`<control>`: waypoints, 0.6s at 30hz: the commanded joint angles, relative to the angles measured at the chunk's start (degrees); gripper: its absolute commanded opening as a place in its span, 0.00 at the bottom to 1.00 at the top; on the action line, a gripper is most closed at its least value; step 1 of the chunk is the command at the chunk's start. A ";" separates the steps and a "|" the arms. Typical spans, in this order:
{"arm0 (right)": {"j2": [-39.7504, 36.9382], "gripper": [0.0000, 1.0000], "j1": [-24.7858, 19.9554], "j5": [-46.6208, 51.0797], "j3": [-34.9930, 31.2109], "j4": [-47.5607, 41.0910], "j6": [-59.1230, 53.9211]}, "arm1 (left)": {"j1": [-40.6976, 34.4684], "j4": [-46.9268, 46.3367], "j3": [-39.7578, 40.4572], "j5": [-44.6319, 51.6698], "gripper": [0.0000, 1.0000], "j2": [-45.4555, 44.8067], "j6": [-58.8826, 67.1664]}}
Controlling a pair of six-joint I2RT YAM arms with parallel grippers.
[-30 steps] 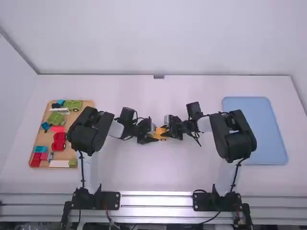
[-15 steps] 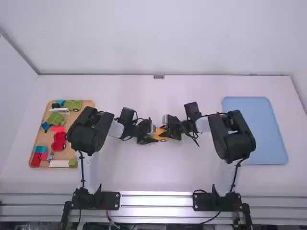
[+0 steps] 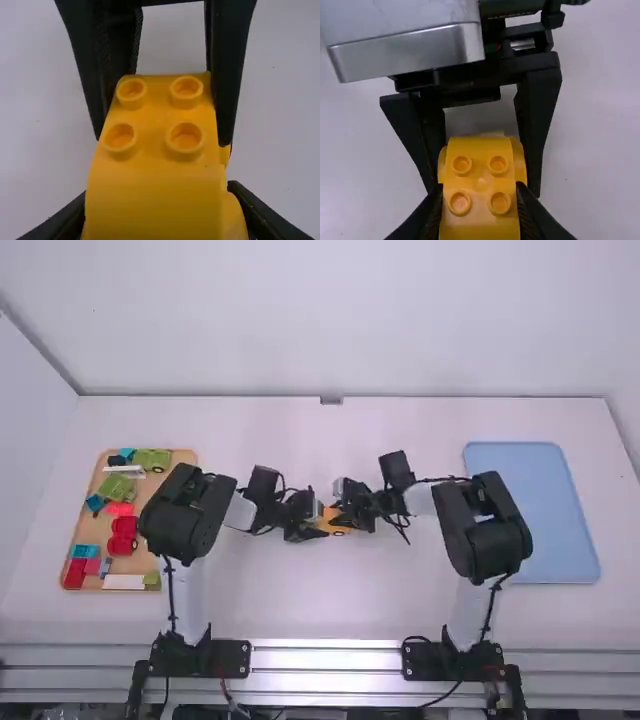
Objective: Assemble lego blocks to make yellow taxi
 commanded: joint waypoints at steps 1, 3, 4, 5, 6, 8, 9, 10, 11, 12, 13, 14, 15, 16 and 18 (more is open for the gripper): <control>3.67 0.00 2.05 11.39 -2.82 -2.62 -0.09 | -0.31 0.07 -1.18 -6.45 0.16 1.62 -1.92; 3.67 0.00 1.88 10.97 -3.54 -2.64 -2.21 | -0.17 0.57 -1.01 -6.47 0.17 1.62 -2.99; 3.67 0.00 1.86 10.97 -4.00 -1.95 -2.12 | -0.17 0.39 -0.85 -6.47 0.17 1.62 -2.67; 3.67 0.00 1.88 10.93 -4.33 -1.29 -1.64 | -0.17 0.15 -0.74 -6.45 0.16 1.62 -2.43; 3.67 0.00 2.01 10.82 -4.83 -0.17 -1.33 | -0.20 0.02 -0.63 -6.40 0.17 1.62 -2.36; 3.67 0.00 2.23 11.02 -5.97 1.95 -1.38 | -0.48 -0.33 -0.31 -6.47 0.16 1.62 -2.45; 3.67 0.00 2.40 11.30 -7.02 4.24 -1.33 | -0.59 -0.35 -0.11 -6.34 0.16 1.62 -2.78; 3.67 0.00 2.40 11.47 -7.76 5.86 -0.76 | -0.59 -0.31 -0.11 -6.14 0.16 1.62 -2.75; 3.67 0.00 2.40 11.41 -8.76 8.02 0.33 | -0.48 -0.20 -0.13 -6.03 0.16 1.62 -2.78; 3.67 0.00 2.40 11.47 -9.31 9.16 0.39 | -0.50 -0.31 -0.13 -6.03 0.16 1.62 -2.75; 3.67 0.00 2.36 11.47 -9.70 9.86 0.33 | -0.57 -0.35 -0.13 -6.08 0.16 1.62 -2.75; 3.67 0.00 2.16 11.32 -10.73 11.52 0.37 | -0.55 -0.57 -0.13 -6.05 0.16 1.62 -2.75; 3.67 0.00 2.19 11.21 -11.23 12.13 0.33 | -0.37 -0.70 -0.13 -6.08 0.16 1.62 -2.75; 3.67 0.00 2.16 11.21 -11.32 12.13 0.31 | -0.35 -0.74 -0.13 -6.08 0.16 1.62 -2.75; 3.65 0.00 1.53 11.13 -11.63 11.52 0.39 | -0.28 -0.94 -0.11 -6.27 0.16 1.62 -2.75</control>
